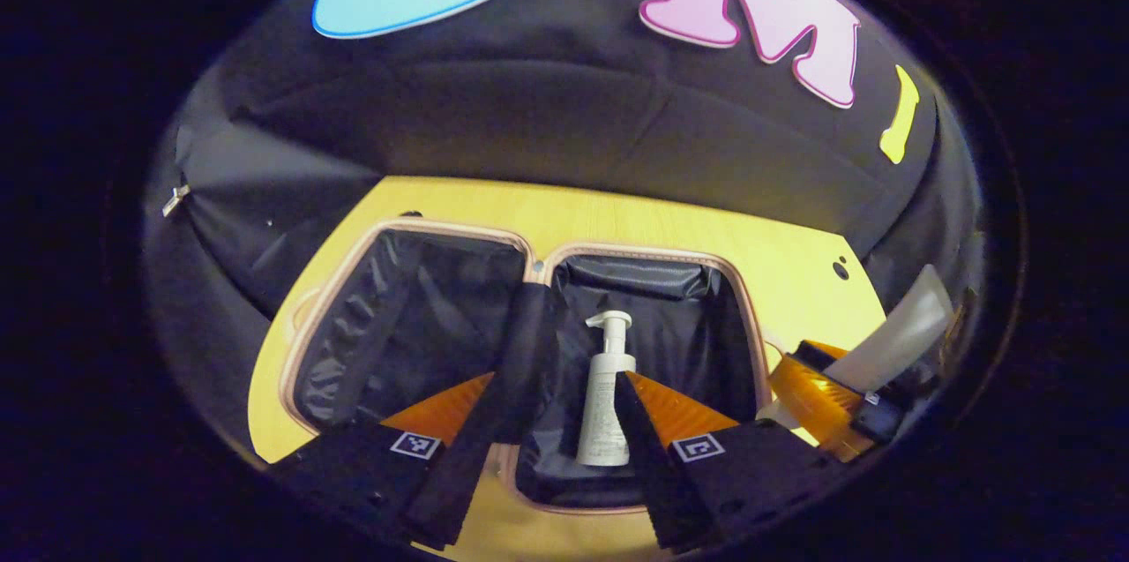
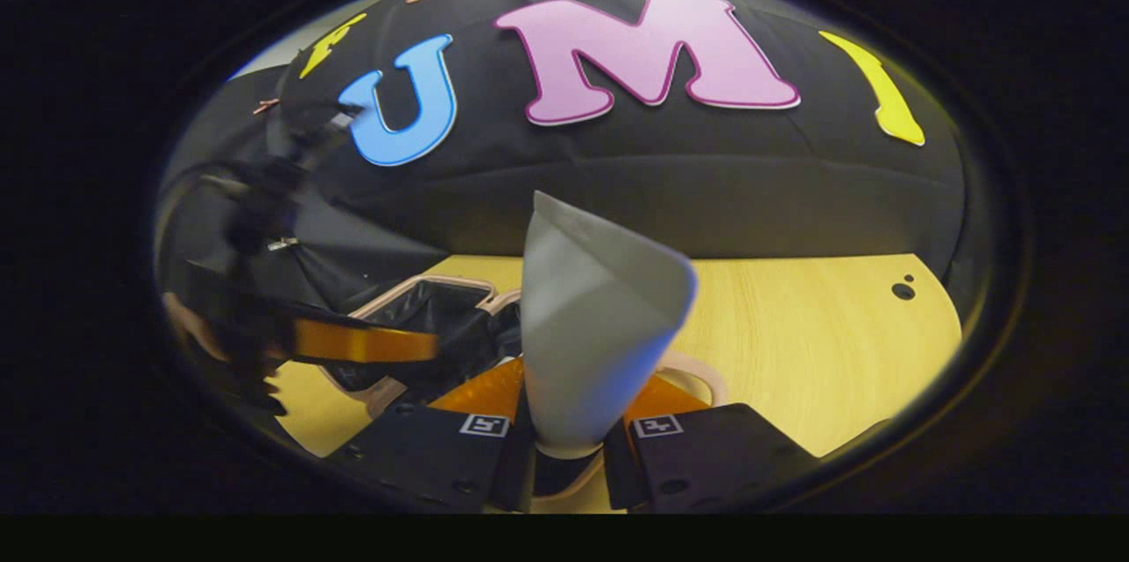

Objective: First open the suitcase, pack the skin care products into it, and then close the suitcase.

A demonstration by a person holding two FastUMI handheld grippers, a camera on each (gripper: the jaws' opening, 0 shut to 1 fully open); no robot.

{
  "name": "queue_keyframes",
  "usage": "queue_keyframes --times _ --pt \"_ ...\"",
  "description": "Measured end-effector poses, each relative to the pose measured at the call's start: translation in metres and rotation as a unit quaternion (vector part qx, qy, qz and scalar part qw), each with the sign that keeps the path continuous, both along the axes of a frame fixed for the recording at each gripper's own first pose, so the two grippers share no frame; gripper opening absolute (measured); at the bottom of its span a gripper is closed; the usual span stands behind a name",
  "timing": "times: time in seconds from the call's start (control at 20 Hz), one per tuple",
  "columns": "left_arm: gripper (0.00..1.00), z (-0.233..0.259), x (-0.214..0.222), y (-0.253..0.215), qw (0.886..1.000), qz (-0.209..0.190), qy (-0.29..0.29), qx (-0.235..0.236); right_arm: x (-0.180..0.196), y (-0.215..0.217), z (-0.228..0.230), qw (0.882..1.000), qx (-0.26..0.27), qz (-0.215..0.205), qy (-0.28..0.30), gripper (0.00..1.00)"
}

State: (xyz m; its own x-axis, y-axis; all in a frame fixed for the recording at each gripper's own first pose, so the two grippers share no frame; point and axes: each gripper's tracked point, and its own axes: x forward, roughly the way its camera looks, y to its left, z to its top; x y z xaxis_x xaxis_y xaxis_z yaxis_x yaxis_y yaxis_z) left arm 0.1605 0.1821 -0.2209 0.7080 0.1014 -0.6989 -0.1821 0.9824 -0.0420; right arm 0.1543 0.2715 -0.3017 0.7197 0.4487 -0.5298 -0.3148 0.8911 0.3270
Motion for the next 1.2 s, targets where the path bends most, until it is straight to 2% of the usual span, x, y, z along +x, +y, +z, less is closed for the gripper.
queue_keyframes --times 0.1,0.2,0.45,0.55,0.8,0.85,0.9,0.95,1.0,1.05,1.1,1.15,1.2 --pt "0.80 0.032 -0.026 0.017 0.999 0.013 -0.040 0.031 -0.001 0.007 -0.021 0.999 -0.014 -0.003 0.046 0.35" --pt "0.80 0.054 -0.062 0.023 0.997 0.016 -0.063 0.042 -0.004 0.014 -0.040 0.996 -0.033 0.000 0.077 0.35" --pt "0.80 0.062 -0.132 0.038 0.997 0.042 -0.067 -0.002 -0.014 0.034 -0.082 0.985 -0.088 0.003 0.151 0.36" --pt "0.80 0.056 -0.158 0.054 0.997 0.055 -0.055 -0.001 -0.020 0.044 -0.100 0.979 -0.099 0.004 0.180 0.36" --pt "0.80 0.057 -0.202 0.098 0.995 0.082 -0.045 0.020 -0.013 0.045 -0.108 0.974 -0.127 -0.032 0.187 0.37" --pt "0.80 0.058 -0.208 0.106 0.995 0.087 -0.044 0.025 -0.010 0.043 -0.109 0.973 -0.132 -0.040 0.185 0.35" --pt "0.80 0.057 -0.213 0.115 0.994 0.092 -0.044 0.030 -0.008 0.041 -0.108 0.972 -0.138 -0.048 0.181 0.39" --pt "0.80 0.058 -0.217 0.123 0.994 0.097 -0.042 0.034 -0.007 0.039 -0.108 0.972 -0.144 -0.055 0.176 0.48" --pt "0.80 0.057 -0.221 0.130 0.993 0.103 -0.043 0.036 -0.006 0.040 -0.105 0.972 -0.145 -0.059 0.173 0.51" --pt "0.80 0.057 -0.220 0.138 0.992 0.107 -0.047 0.038 -0.012 0.041 -0.100 0.973 -0.143 -0.060 0.173 0.59" --pt "0.80 0.054 -0.220 0.146 0.992 0.110 -0.049 0.039 -0.011 0.047 -0.095 0.975 -0.134 -0.058 0.168 0.50" --pt "0.80 0.051 -0.216 0.155 0.992 0.110 -0.054 0.042 -0.012 0.048 -0.087 0.977 -0.135 -0.056 0.156 0.67" --pt "0.80 0.047 -0.209 0.166 0.991 0.112 -0.060 0.044 -0.011 0.050 -0.076 0.979 -0.134 -0.052 0.142 0.77"
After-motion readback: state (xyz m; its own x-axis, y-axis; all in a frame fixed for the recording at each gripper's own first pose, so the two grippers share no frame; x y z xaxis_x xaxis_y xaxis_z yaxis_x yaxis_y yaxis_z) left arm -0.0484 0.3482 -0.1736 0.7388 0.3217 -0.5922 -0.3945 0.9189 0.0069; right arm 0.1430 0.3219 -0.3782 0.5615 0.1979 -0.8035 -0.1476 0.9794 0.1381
